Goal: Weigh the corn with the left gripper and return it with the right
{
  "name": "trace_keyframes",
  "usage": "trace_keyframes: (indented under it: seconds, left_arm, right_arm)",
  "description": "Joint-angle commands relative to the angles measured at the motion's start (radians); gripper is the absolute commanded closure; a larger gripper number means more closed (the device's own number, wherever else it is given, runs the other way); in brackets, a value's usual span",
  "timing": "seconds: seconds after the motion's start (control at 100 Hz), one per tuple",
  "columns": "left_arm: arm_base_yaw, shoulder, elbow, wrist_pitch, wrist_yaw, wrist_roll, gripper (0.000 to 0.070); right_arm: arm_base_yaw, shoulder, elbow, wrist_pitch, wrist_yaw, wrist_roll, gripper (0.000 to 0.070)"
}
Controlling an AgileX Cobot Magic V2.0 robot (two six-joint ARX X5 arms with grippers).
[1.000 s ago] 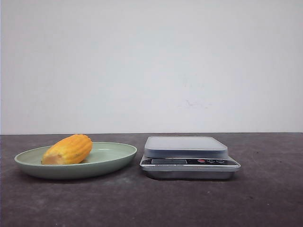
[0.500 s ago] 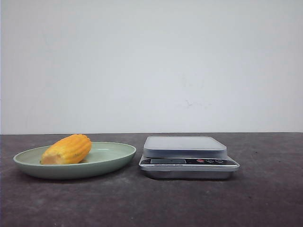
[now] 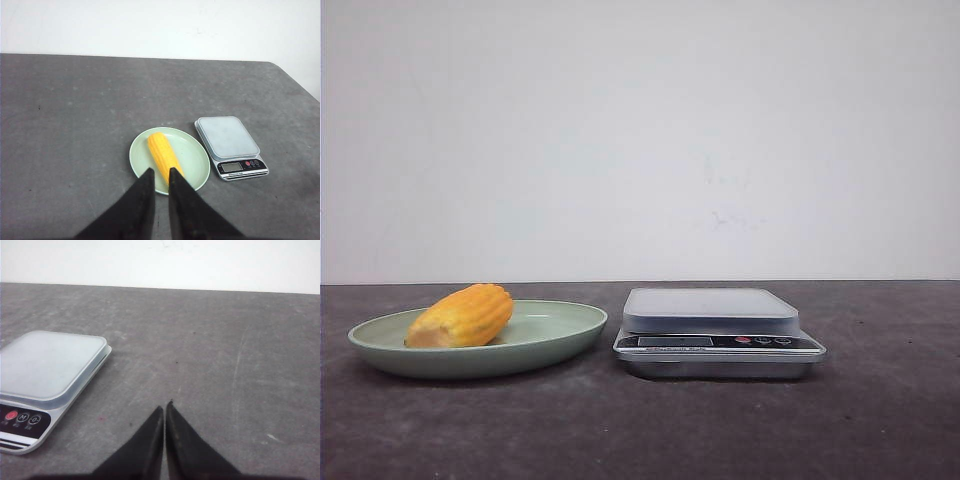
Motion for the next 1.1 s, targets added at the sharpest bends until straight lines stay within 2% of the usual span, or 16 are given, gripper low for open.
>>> trace_keyframes:
  seconds: [0.0,0.15,0.25,0.37,0.44,0.52,0.69,0.76,0.84,0.93,1.09]
  left_arm:
    - [-0.008,0.006,0.019,0.011,-0.004,-0.005,0.0690]
    - [0.029,0.006,0.019,0.010,-0.004,-0.005,0.0690]
    - [0.111,0.006,0.019,0.013,-0.005,0.037,0.0690]
    - [0.209,-0.008,-0.006,0.087,-0.004,0.034,0.0690]
    - [0.256,-0.024,-0.054,0.190,0.008,0.039,0.0690]
    - [0.307,-0.058,-0.151,0.357,0.066,0.062,0.0690]
    - [0.375,-0.160,-0.483,0.837,0.261,0.129,0.0690]
    - [0.402,-0.192,-0.627,1.040,0.308,0.147,0.0690]
    - [0.445,-0.214,-0.763,1.203,0.336,0.154,0.0689]
    - [0.500,-0.225,-0.874,1.282,0.340,0.152,0.0689]
    - [0.589,-0.237,-1.003,1.278,0.337,0.150,0.0690]
  right_arm:
    - [0.000,-0.002,-0.002,0.012,0.000,-0.007,0.0700]
    - [0.000,-0.002,-0.002,0.012,0.000,-0.007,0.0700]
    - [0.000,-0.002,-0.002,0.012,0.000,-0.007,0.0700]
    - [0.000,-0.002,-0.002,0.012,0.000,-0.007,0.0700]
    - [0.000,-0.002,-0.002,0.012,0.000,-0.007,0.0700]
    - [0.000,-0.002,-0.002,0.011,0.000,-0.007,0.0700]
    - [0.000,-0.002,-0.002,0.012,0.000,-0.007,0.0700]
    - [0.000,-0.002,-0.002,0.012,0.000,-0.007,0.0700]
    - [0.000,-0.002,-0.002,0.011,0.000,-0.007,0.0700]
    - [0.000,-0.002,-0.002,0.012,0.000,-0.007,0.0700]
    - [0.000,-0.002,-0.002,0.011,0.000,-0.007,0.0700]
